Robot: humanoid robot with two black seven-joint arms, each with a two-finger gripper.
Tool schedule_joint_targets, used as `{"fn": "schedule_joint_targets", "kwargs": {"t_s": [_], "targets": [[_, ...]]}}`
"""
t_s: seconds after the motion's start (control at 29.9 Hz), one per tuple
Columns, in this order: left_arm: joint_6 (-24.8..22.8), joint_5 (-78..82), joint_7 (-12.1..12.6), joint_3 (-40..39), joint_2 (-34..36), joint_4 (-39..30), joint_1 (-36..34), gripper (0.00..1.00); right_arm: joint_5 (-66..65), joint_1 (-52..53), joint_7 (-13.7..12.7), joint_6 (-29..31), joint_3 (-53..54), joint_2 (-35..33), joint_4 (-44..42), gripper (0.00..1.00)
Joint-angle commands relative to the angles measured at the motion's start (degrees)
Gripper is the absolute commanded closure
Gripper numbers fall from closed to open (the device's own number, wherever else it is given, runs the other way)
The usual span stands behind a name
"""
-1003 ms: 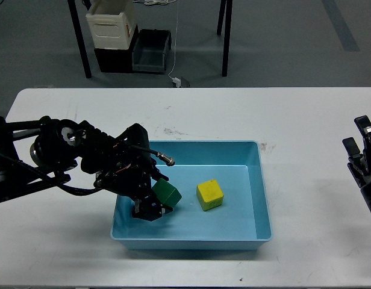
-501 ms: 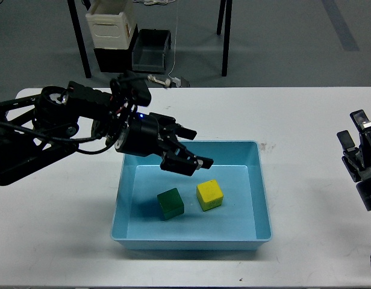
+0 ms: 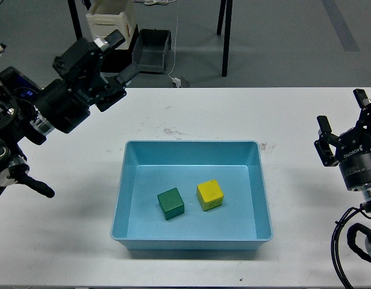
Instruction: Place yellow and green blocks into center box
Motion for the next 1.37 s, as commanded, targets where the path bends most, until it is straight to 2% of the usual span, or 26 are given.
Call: {"fn": "schedule_joint_targets", "kwargs": {"t_s": [0.0, 0.07, 0.2, 0.33, 0.43, 0.57, 0.84, 1.0, 1.34], "targets": [[0.5, -20.4, 0.0, -0.7, 1.7, 0.0, 4.3, 0.00, 10.4, 0.0, -6.1, 3.0, 0.2, 1.7, -0.4, 0.00], [0.1, -33.0, 0.0, -0.3, 3.4, 0.0, 5.3, 0.00, 13.3, 0.0, -7.6, 3.5, 0.4, 2.8, -0.4, 0.00], [0.0, -52.5, 0.0, 0.0, 5.2, -0.4, 7.3, 0.00, 17.3, -1.0, -9.1, 3.5, 1.1, 5.8, -0.5, 0.00], [0.2, -61.7, 0.0, -0.8, 5.5, -2.5, 9.9, 0.00, 21.6, -4.4, -9.5, 4.4, 1.7, 7.8, -0.2, 0.00], [0.7, -67.2, 0.0, -2.0, 5.7, -7.7, 14.8, 0.00, 26.5, -6.9, -9.5, 6.3, 2.4, 8.1, 0.1, 0.00], [0.8, -73.2, 0.0, -2.9, 5.4, -10.5, 19.5, 0.00, 32.0, -8.9, -9.5, 6.5, 5.9, 8.1, 0.1, 0.00], [0.5, -76.8, 0.0, -2.2, 4.6, -14.9, 21.7, 0.00, 37.6, -12.3, -9.0, 7.1, 8.2, 8.1, 1.2, 0.00], [0.5, -83.1, 0.0, -2.9, 0.9, -15.3, 22.9, 0.00, 37.6, -13.7, -8.9, 9.8, 8.2, 8.1, 1.2, 0.00], [0.5, -84.0, 0.0, -2.4, 1.0, -15.3, 23.1, 0.00, 37.6, -13.8, -8.7, 10.0, 7.9, 8.1, 0.9, 0.00]]}}
